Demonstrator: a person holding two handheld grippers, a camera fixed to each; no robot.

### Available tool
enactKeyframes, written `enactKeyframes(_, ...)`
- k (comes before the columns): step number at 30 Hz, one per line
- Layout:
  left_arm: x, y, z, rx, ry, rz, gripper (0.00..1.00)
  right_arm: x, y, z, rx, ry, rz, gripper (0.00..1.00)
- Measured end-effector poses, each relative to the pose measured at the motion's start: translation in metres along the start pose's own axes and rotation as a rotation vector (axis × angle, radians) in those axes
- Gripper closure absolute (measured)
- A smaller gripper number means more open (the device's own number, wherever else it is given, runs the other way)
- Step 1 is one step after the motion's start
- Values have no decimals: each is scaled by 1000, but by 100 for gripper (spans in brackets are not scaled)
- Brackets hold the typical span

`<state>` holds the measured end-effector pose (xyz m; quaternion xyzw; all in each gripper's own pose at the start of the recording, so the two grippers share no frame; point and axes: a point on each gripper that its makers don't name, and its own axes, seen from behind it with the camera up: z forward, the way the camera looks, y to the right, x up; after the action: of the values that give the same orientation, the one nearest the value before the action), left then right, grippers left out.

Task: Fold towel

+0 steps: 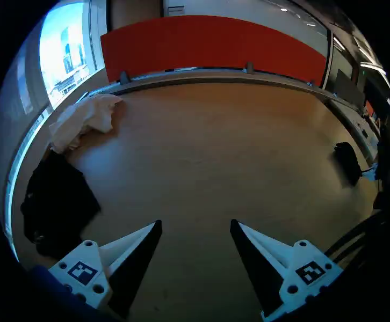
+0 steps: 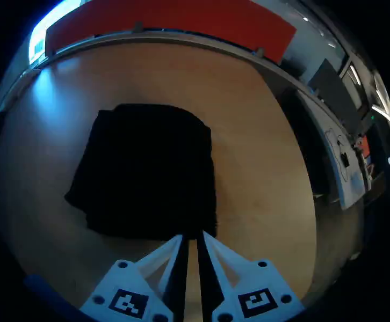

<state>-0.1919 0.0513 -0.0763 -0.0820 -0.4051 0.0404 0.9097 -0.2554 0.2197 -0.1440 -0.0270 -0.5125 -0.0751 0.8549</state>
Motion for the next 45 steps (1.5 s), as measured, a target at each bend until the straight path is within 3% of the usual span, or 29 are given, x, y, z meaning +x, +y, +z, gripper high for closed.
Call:
enactKeyframes(7, 0, -4, -1, 4, 3, 0, 6, -1, 1, -10, -10, 27, 14, 62)
enactKeyframes(19, 3, -10, -3, 8, 17, -3, 6, 1, 1, -25, -31, 62, 19, 10)
enactKeyframes(32, 5, -15, -5, 3, 36, -17, 6, 21, -10, -41, -27, 134, 35, 7)
enactKeyframes(37, 8, -17, -5, 2, 52, -24, 6, 41, -15, -53, -22, 209, 60, 0)
enactKeyframes(45, 18, -21, -7, 10, 90, -28, 6, 82, -22, -73, -14, 362, 98, 0)
